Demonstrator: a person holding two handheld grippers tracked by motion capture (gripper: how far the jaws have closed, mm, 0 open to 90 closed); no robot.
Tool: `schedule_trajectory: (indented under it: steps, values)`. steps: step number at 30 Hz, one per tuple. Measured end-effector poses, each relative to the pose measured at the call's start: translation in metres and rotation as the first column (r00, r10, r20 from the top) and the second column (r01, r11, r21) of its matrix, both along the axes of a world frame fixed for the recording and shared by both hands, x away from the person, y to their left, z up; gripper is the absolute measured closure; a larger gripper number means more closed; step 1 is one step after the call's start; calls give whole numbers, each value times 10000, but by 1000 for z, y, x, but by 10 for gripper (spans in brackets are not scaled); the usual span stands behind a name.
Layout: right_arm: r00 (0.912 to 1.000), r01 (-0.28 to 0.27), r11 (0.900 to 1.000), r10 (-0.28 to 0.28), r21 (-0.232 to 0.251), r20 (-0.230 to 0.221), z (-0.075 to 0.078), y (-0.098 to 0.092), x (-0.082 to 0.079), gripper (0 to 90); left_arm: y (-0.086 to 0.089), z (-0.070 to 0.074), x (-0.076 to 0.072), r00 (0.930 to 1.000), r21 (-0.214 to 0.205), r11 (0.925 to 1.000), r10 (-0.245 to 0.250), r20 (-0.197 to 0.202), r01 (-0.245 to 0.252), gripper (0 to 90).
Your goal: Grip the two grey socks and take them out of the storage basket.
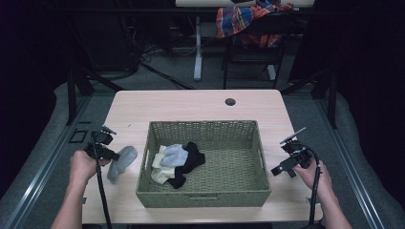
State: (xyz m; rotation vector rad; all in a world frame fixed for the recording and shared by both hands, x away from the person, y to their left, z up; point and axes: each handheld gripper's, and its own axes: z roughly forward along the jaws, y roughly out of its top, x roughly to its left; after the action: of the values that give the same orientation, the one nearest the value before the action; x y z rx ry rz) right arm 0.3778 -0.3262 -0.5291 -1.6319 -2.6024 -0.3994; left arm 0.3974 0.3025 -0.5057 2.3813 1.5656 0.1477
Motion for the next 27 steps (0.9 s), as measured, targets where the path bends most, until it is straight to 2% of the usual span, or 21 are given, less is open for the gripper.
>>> schedule_trajectory:
  steps: [4,6,7,8,9,10,13,14,15,17,18,20,22,23,24,25,26,27]
  values:
    - [9996,220,9996,-224,201,170,-1,-1,-1,11,4,1,1,10000,-254,9996,90,-29,-91,756]
    - [9996,219,9996,-222,165,156,-1,-1,-1,11,7,6,-1,9997,-372,9990,244,-12,-244,633]
    - [10000,40,10000,-40,25,20,0,-1,0,11,7,8,-1,9995,-366,9989,310,105,-306,557]
    - [9999,122,9999,-122,95,72,-1,-1,-1,11,9,13,-2,9991,-453,9982,391,168,-383,509]
    - [9999,131,9999,-131,83,79,0,0,-1,11,10,16,-3,9989,-464,9981,422,225,-411,399]
    - [9999,131,9999,-131,83,79,0,0,-1,11,10,21,-5,9978,-508,9976,490,438,-468,399]
    - [9995,256,9996,-258,134,180,0,1,-2,11,10,40,-9,9956,-816,9960,443,825,-375,258]
    - [10000,-55,10000,55,-1,-36,1,0,0,11,8,44,-10,9953,-837,9959,407,876,-334,226]
    - [10000,-85,9999,85,-95,-52,1,0,0,11,7,48,-11,9941,-795,9965,344,1027,-262,195]
    - [9995,246,9996,-249,150,169,-2,1,-1,10,3,54,-12,9932,-799,9967,231,1144,-140,155]
    - [9999,114,9998,-115,146,38,-2,0,0,10,1,56,-12,9920,-870,9961,222,1242,-114,129]
    - [9996,243,9995,-245,222,122,-4,0,0,9,-4,60,-12,9924,-797,9968,43,1233,56,109]
    - [10000,-17,10000,17,-1,-44,-1,-1,1,9,-9,63,-13,9915,-701,9973,-117,1298,209,78]
    - [9993,332,9989,-338,340,171,-3,0,-1,9,-12,64,-14,9910,-668,9974,-165,1327,256,72]
    - [9990,372,9988,-379,321,236,-3,0,-2,9,-14,66,-15,9901,-624,9976,-207,1387,296,66]
    - [10000,80,9999,-81,92,39,0,-1,-1,9,-16,67,-16,9895,-566,9978,-267,1421,351,52]
    - [9993,306,9990,-313,341,198,0,-1,-2,9,-18,69,-17,9890,-504,9979,-329,1442,405,45]
    - [9998,189,9992,-193,348,98,2,-2,-2,8,-19,70,-17,9880,-519,9977,-344,1503,426,36]
